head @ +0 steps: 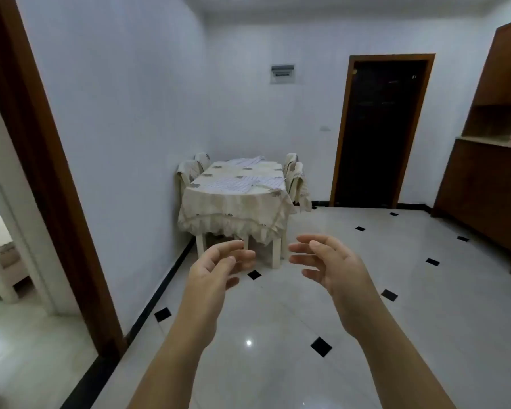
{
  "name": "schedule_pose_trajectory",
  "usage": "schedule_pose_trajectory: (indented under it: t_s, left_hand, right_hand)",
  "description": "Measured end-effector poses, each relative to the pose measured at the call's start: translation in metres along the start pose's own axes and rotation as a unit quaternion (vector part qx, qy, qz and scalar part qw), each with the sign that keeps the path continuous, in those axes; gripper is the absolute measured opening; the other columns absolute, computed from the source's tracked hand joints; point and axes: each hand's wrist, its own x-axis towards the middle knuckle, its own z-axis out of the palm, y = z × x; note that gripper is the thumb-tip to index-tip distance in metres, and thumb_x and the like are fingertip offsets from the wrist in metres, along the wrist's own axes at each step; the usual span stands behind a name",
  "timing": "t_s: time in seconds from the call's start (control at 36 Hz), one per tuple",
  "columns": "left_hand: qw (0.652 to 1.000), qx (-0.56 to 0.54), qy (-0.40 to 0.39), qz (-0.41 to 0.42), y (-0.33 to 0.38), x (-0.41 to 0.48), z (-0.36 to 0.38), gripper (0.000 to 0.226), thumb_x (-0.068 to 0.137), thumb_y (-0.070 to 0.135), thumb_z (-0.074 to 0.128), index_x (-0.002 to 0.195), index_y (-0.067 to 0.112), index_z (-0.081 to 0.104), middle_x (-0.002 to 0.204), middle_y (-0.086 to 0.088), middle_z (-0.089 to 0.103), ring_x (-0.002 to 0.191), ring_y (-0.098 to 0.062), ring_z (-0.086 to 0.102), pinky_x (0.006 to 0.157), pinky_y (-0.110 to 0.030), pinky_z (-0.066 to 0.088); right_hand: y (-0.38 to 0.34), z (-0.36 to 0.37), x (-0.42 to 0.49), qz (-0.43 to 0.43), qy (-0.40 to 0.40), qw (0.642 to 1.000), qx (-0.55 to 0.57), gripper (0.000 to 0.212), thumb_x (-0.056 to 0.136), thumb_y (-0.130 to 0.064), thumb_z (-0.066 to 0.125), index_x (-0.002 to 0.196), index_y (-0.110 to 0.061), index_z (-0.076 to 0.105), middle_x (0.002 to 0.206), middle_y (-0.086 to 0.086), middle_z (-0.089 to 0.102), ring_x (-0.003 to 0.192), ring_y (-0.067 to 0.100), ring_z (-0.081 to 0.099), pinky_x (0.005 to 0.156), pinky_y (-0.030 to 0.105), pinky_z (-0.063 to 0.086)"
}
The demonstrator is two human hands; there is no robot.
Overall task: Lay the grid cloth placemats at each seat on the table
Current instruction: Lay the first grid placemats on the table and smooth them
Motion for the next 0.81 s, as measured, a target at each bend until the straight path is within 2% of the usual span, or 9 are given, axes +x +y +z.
schedule_pose_trajectory:
  t_s: [0.25,0.44,0.53,0.61,0.81]
  left_hand:
    - [0.999,-0.008,0.0,-0.034,-0.034,0.069,0.022,0.03,0.096,0.005,0.038,0.097,0.02,0.063,0.088,0.002,0.074,0.087,-0.016,0.068,0.077,-0.03,0.046]
    - [0.999,0.013,0.0,-0.041,-0.058,0.16,0.069,0.031,0.096,0.004,0.037,0.097,0.02,0.063,0.088,0.003,0.074,0.087,-0.013,0.068,0.079,-0.031,0.047]
    - [0.999,0.011,-0.001,-0.044,-0.061,0.204,0.092,0.032,0.096,0.003,0.036,0.097,0.019,0.064,0.087,0.003,0.074,0.086,-0.013,0.068,0.076,-0.027,0.047]
    - [0.999,0.003,0.016,-0.046,-0.066,0.244,0.105,0.033,0.096,0.002,0.036,0.095,0.019,0.064,0.087,0.002,0.075,0.086,-0.013,0.069,0.076,-0.028,0.046]
    - [0.997,-0.003,0.05,-0.065,-0.092,0.317,0.114,0.033,0.096,0.003,0.035,0.095,0.018,0.064,0.086,0.002,0.075,0.087,-0.014,0.069,0.079,-0.033,0.044]
  right_hand:
    - [0.027,-0.008,0.08,0.006,-0.011,1.0,0.011,0.025,0.096,-0.013,0.041,0.094,-0.019,0.065,0.089,-0.001,0.072,0.088,0.015,0.068,0.085,0.033,0.049]
    - [0.053,-0.039,0.177,0.016,-0.008,1.0,0.011,0.024,0.096,-0.012,0.041,0.094,-0.018,0.064,0.089,-0.001,0.071,0.089,0.017,0.067,0.085,0.034,0.049]
    - [0.055,-0.053,0.223,0.019,-0.005,1.0,0.021,0.024,0.096,-0.011,0.042,0.093,-0.017,0.065,0.087,0.0,0.072,0.087,0.016,0.067,0.085,0.035,0.048]
    - [0.057,-0.063,0.267,0.019,-0.016,0.999,0.029,0.024,0.096,-0.01,0.042,0.091,-0.016,0.065,0.083,-0.001,0.072,0.081,0.013,0.067,0.083,0.034,0.048]
    - [0.077,-0.064,0.348,0.034,-0.039,0.998,0.046,0.023,0.096,-0.008,0.042,0.091,-0.014,0.064,0.086,0.0,0.072,0.086,0.017,0.065,0.08,0.031,0.048]
